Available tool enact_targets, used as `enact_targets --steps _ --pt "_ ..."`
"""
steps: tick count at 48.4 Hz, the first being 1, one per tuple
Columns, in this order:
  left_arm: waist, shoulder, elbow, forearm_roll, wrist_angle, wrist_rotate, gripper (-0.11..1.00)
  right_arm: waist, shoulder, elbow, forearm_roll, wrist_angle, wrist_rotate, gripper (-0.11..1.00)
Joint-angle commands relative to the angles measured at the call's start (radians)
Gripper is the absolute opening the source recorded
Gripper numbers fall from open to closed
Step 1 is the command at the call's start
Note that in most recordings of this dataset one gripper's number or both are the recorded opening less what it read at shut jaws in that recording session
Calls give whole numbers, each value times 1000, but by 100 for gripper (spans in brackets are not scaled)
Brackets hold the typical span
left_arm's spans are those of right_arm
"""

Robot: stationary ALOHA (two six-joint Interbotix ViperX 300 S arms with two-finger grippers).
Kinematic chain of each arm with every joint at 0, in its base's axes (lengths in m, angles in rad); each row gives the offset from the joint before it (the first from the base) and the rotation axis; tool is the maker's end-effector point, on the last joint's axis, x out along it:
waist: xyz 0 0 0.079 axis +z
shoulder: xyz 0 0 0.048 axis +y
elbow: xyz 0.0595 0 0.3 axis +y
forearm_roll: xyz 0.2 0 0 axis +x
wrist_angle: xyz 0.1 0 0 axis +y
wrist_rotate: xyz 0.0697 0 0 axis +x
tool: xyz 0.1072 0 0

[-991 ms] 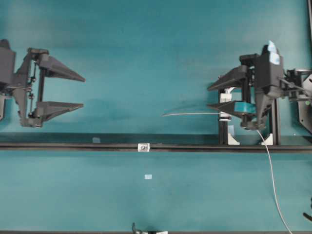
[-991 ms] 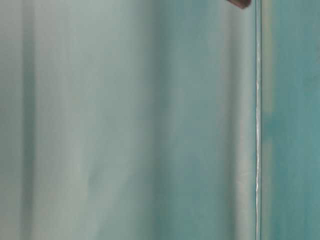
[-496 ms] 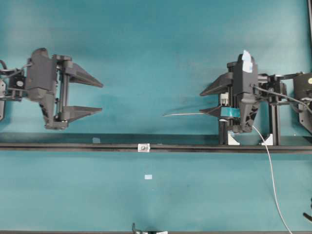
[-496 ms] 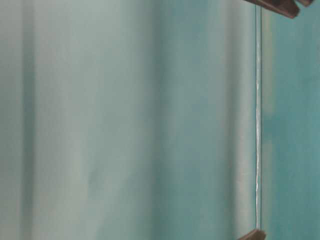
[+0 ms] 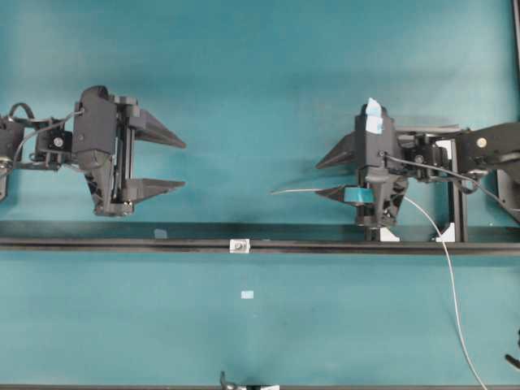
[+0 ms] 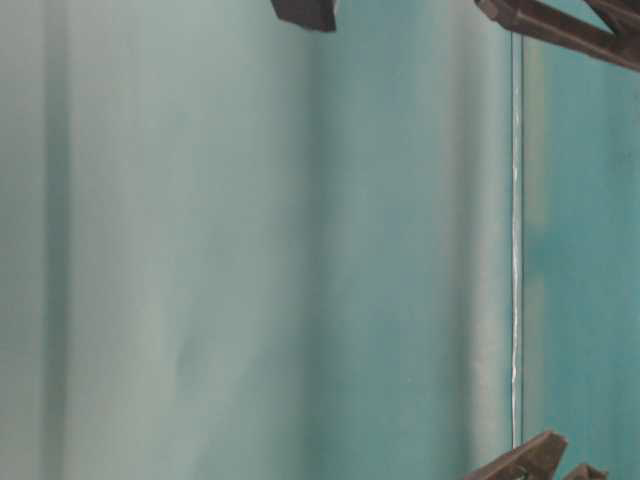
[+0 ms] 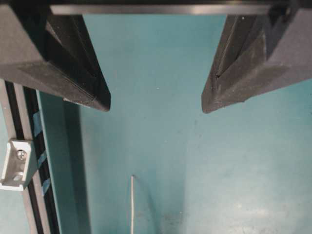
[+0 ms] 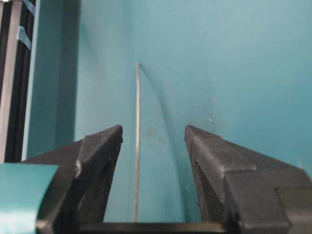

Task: Insert the wire through the hole in the metal fitting marked with a red label. (retake)
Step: 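Close the right gripper on the grey wire end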

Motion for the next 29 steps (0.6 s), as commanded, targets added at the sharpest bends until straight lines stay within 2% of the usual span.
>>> enact_targets --steps 1,29 --pt "3 -9 -17 0 -9 0 40 5 9 -29 2 -11 2 61" --pt "3 -9 -15 0 -8 2 40 3 130 -84 2 -60 0 61"
